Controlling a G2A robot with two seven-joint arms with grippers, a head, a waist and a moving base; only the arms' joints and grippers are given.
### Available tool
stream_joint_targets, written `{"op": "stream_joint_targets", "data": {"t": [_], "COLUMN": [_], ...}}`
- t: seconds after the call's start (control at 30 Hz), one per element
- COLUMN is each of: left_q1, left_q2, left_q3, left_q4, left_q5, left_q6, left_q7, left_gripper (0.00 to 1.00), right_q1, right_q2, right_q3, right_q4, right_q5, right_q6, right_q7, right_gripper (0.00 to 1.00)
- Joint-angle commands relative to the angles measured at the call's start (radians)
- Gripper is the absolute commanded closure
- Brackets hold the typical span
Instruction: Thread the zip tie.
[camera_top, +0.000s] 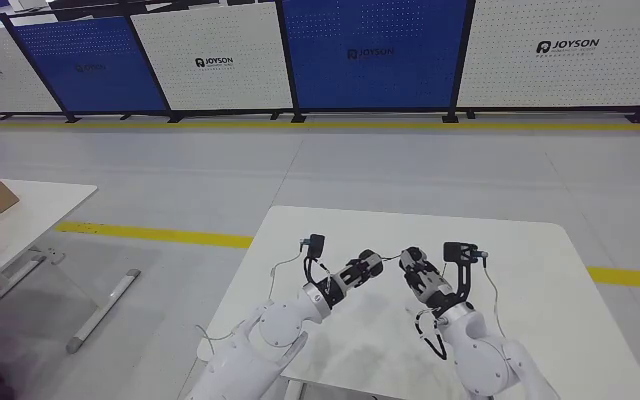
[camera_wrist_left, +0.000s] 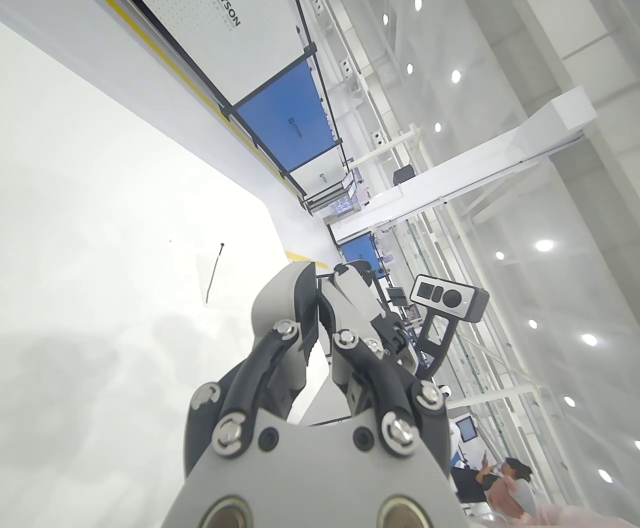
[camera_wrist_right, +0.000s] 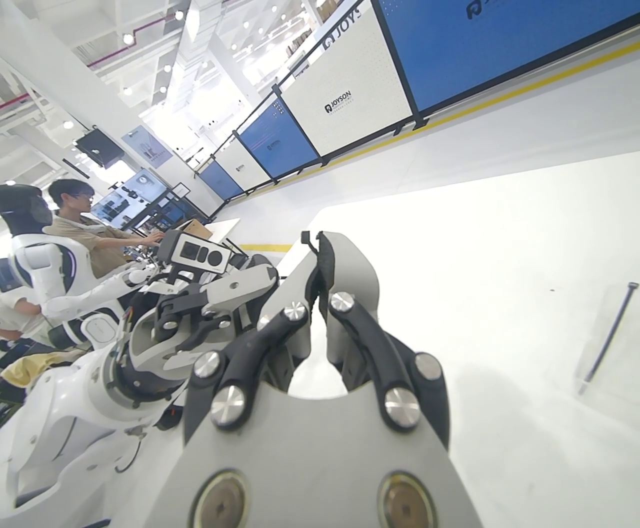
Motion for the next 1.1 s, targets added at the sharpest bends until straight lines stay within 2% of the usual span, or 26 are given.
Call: {"op": "stream_joint_targets", "data": {"t": [0.0,0.2,0.33,0.7,0.77,0.83,0.97,1.03,1.07], "left_q1": [0.001,0.004,0.006,0.003,0.006,0.007,0.015,0.018,0.018], "left_q2": [-0.001,-0.006,-0.008,-0.008,-0.009,-0.008,-0.005,-0.003,-0.003], "left_q3": [-0.002,-0.013,-0.024,-0.031,-0.031,-0.038,-0.048,-0.052,-0.052], "left_q4": [0.000,0.000,-0.002,0.001,-0.005,-0.009,-0.021,-0.028,-0.028], "left_q5": [-0.005,-0.072,-0.151,-0.146,-0.171,-0.187,-0.223,-0.211,-0.211], "left_q6": [0.002,-0.011,-0.020,-0.026,-0.020,-0.015,0.009,0.024,0.024], "left_q7": [0.010,0.046,0.031,0.035,0.032,0.022,-0.021,-0.029,-0.029], "left_gripper": [1.00,1.00,1.00,1.00,1.00,1.00,1.00,1.00,1.00], "right_q1": [0.000,-0.010,-0.025,-0.027,-0.024,-0.021,-0.013,-0.009,-0.009], "right_q2": [0.000,0.001,0.004,0.007,0.010,0.011,0.017,0.018,0.018], "right_q3": [0.000,0.015,0.036,0.044,0.031,0.021,0.005,-0.001,-0.001], "right_q4": [0.001,0.006,0.006,0.008,0.023,0.032,0.045,0.048,0.048], "right_q5": [0.003,0.007,0.010,-0.014,-0.136,-0.197,-0.323,-0.312,-0.312], "right_q6": [-0.002,0.005,0.007,0.018,0.037,0.045,0.010,-0.028,-0.028], "right_q7": [-0.004,-0.015,-0.017,-0.008,-0.041,-0.056,-0.041,0.007,0.007], "right_gripper": [0.00,0.00,0.00,0.00,0.00,0.00,0.00,0.00,0.00]}}
